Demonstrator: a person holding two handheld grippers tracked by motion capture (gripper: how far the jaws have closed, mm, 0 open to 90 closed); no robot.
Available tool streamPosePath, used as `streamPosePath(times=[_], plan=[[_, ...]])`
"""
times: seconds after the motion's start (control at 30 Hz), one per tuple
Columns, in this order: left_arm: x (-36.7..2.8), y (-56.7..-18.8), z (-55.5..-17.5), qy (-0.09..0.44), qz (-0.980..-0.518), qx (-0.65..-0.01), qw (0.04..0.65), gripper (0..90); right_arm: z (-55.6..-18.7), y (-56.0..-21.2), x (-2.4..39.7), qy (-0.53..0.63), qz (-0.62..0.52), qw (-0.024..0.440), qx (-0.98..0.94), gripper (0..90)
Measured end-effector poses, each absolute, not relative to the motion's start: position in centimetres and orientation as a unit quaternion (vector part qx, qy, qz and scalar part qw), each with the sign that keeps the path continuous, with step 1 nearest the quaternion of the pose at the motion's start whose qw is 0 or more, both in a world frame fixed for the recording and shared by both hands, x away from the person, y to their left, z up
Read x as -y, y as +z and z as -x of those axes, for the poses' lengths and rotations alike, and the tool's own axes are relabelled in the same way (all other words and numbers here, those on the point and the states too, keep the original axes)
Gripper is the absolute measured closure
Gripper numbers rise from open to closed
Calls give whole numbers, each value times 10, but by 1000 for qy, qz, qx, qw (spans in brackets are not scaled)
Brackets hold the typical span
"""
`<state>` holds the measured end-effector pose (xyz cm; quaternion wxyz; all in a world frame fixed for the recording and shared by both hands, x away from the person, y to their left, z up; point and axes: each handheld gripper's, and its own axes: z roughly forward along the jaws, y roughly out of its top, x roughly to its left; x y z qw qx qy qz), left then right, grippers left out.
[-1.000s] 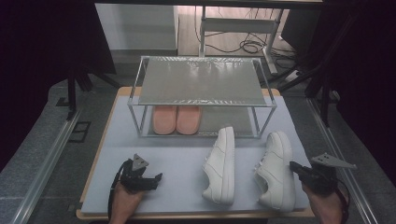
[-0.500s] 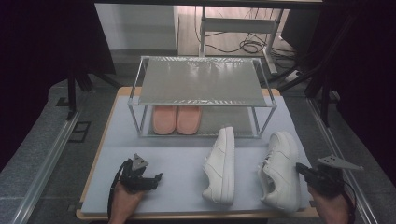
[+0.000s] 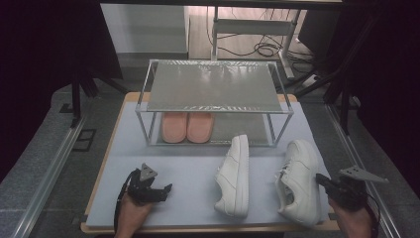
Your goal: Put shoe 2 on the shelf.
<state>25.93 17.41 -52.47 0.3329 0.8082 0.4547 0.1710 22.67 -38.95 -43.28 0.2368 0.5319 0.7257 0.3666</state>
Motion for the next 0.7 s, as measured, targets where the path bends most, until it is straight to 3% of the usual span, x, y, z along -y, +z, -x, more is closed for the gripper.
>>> streamPosePath(times=[0.7], plan=[[-174,-525,-259,171,-808,-455,333,132,-222,-460,426,314,-599,254,-691,900]])
